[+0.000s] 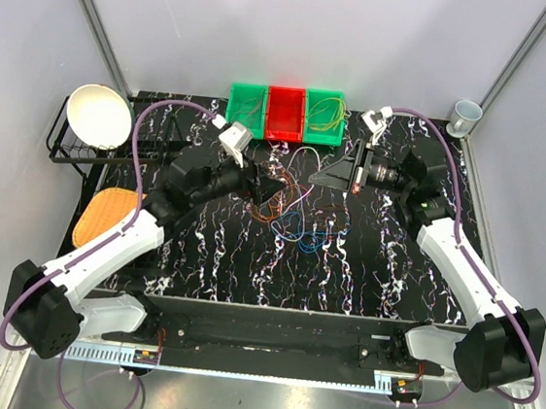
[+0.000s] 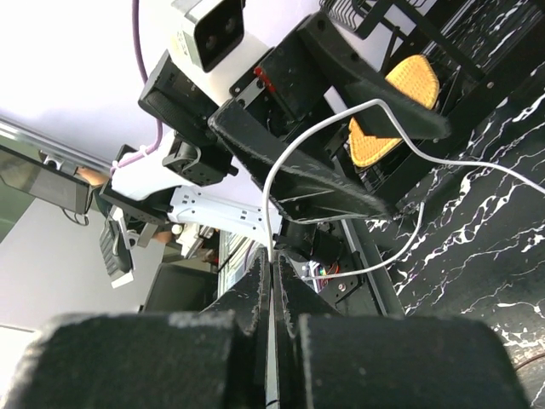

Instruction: Untangle the cables

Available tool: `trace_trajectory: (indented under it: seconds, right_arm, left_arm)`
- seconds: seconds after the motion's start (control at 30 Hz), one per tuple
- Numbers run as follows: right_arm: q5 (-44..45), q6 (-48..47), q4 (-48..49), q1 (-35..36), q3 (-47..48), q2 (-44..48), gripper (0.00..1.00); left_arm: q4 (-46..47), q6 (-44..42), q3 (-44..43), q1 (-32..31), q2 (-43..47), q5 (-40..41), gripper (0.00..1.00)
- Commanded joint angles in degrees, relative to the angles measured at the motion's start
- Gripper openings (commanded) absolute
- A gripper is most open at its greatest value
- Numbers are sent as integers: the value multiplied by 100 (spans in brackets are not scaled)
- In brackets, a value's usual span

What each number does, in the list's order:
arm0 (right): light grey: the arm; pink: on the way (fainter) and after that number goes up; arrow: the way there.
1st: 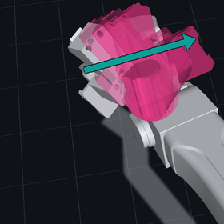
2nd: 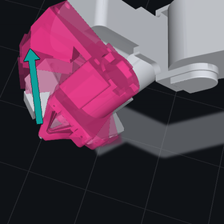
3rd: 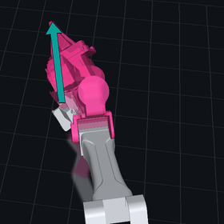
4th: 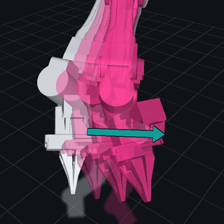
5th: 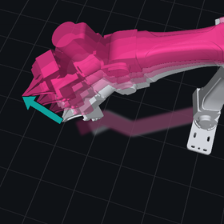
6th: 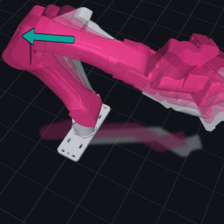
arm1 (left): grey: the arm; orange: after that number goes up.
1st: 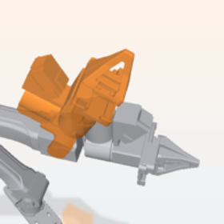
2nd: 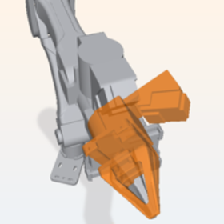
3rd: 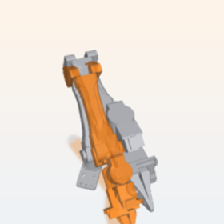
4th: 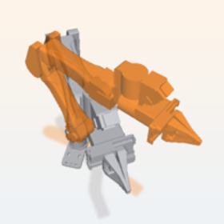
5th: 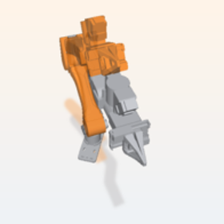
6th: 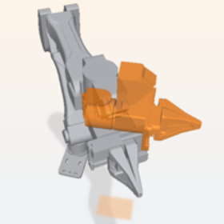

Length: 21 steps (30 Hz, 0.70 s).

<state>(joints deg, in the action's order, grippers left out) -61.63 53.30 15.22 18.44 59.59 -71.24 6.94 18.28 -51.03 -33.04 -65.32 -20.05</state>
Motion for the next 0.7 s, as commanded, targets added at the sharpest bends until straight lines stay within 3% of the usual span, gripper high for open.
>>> trace_trajectory:
  seconds: [0.0,0.17,0.27,0.33,0.4,0.57,0.67]
  right_arm:
    - [-87,23,271,142,35,-21,0]
    - [-122,14,271,274,44,-39,0]
    - [-139,-4,262,301,44,-48,0]
    - [-139,-4,262,318,9,-39,0]
    - [-148,-82,192,318,0,-21,0]
    - [184,-696,-727,318,-18,75,0]
    - [581,-1478,-1477,318,17,23,0]
  left_arm:
    - [176,-272,-434,-115,-147,441,70]
    - [176,-369,-636,-229,-384,660,68]
    - [246,-387,-707,-265,-516,687,56]
    - [369,-361,-690,-291,-543,687,31]
    - [413,-352,-689,-317,-526,792,0]
    - [107,-370,-724,-326,-202,1529,0]
    - [-735,-369,-1014,-326,-25,2153,0]
